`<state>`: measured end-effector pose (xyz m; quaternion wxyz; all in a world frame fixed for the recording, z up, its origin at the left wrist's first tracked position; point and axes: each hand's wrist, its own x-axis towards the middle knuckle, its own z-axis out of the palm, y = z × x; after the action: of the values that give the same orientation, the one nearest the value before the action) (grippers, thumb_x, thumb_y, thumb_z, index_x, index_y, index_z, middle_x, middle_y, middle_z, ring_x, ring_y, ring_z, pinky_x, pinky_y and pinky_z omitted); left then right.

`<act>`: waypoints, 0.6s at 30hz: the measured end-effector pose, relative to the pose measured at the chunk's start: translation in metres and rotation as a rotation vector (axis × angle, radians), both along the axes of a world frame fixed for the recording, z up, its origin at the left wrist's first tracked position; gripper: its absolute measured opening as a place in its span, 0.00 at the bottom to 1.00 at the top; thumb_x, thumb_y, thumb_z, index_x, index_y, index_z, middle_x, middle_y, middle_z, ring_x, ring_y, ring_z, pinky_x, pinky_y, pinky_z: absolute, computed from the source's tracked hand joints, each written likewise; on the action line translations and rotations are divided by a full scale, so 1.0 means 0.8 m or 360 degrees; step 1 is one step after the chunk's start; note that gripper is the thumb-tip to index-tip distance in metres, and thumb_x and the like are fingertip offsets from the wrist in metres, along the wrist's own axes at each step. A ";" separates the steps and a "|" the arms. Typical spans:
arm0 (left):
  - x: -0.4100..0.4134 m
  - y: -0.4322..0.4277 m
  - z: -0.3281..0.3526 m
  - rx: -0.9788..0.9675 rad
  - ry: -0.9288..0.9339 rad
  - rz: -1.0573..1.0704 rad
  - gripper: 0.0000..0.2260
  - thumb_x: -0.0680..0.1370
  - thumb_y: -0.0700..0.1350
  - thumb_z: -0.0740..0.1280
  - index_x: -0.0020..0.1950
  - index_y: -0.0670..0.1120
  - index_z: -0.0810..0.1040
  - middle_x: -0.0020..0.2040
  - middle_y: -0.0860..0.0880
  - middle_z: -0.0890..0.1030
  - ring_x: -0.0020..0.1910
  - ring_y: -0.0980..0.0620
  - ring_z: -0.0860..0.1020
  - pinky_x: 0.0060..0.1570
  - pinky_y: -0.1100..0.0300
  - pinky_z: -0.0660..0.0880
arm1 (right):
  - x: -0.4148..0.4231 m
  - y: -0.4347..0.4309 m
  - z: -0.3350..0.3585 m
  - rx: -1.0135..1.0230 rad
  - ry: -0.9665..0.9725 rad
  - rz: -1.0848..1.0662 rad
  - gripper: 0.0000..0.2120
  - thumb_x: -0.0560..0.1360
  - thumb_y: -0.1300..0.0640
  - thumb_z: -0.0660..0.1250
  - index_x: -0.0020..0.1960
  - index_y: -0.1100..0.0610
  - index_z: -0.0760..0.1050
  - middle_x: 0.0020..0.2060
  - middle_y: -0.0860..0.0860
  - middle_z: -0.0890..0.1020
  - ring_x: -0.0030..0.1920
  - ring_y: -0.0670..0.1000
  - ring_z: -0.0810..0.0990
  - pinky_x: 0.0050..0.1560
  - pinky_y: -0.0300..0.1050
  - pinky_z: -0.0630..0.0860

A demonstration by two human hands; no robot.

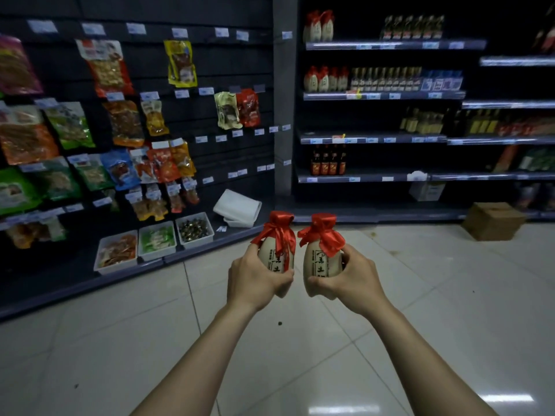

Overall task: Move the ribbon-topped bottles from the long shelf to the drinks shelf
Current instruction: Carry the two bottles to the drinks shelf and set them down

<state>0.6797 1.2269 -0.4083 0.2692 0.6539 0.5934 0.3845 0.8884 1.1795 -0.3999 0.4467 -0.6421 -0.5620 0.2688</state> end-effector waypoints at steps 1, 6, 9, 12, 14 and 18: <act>0.016 0.024 0.003 0.0007 -0.0012 0.0004 0.29 0.59 0.65 0.78 0.55 0.57 0.75 0.43 0.59 0.82 0.41 0.62 0.81 0.36 0.66 0.78 | 0.017 0.022 0.003 0.0009 0.0005 -0.0005 0.29 0.52 0.48 0.84 0.50 0.40 0.78 0.42 0.32 0.86 0.38 0.37 0.86 0.28 0.32 0.79; 0.091 0.133 0.009 -0.0017 -0.0087 -0.0060 0.28 0.58 0.65 0.78 0.54 0.59 0.76 0.44 0.60 0.82 0.40 0.62 0.82 0.33 0.70 0.75 | 0.089 0.130 0.008 0.0027 0.0019 -0.0029 0.29 0.50 0.44 0.82 0.49 0.38 0.78 0.43 0.30 0.85 0.39 0.36 0.86 0.29 0.31 0.79; 0.134 0.207 0.004 -0.0035 -0.0085 -0.0096 0.28 0.59 0.63 0.79 0.56 0.58 0.76 0.45 0.59 0.83 0.42 0.62 0.82 0.35 0.67 0.78 | 0.129 0.199 0.002 0.0048 0.0015 -0.0048 0.28 0.51 0.45 0.83 0.48 0.34 0.78 0.42 0.31 0.85 0.39 0.37 0.86 0.29 0.33 0.80; 0.181 0.292 -0.004 -0.0061 -0.0103 -0.0110 0.30 0.58 0.64 0.78 0.57 0.57 0.77 0.45 0.58 0.84 0.43 0.60 0.83 0.40 0.59 0.83 | 0.174 0.283 -0.007 0.0035 0.0012 -0.0040 0.27 0.53 0.47 0.85 0.49 0.37 0.78 0.43 0.32 0.86 0.39 0.37 0.86 0.29 0.33 0.80; 0.212 0.356 -0.009 -0.0063 -0.0115 -0.0091 0.31 0.57 0.65 0.77 0.56 0.56 0.78 0.46 0.57 0.84 0.43 0.58 0.83 0.42 0.55 0.84 | 0.206 0.347 -0.010 0.0025 0.0006 -0.0044 0.27 0.53 0.47 0.85 0.49 0.40 0.79 0.43 0.32 0.86 0.39 0.37 0.87 0.30 0.33 0.80; 0.277 0.496 -0.010 -0.0074 -0.0133 -0.0086 0.30 0.56 0.64 0.77 0.54 0.56 0.77 0.45 0.57 0.84 0.42 0.58 0.83 0.41 0.55 0.84 | 0.270 0.484 -0.009 0.0024 0.0018 -0.0076 0.28 0.52 0.44 0.83 0.50 0.41 0.79 0.43 0.31 0.86 0.39 0.37 0.86 0.30 0.32 0.80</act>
<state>0.9010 1.6237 -0.4165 0.3193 0.6467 0.5724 0.3901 1.1045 1.5671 -0.4074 0.4610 -0.6503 -0.5461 0.2575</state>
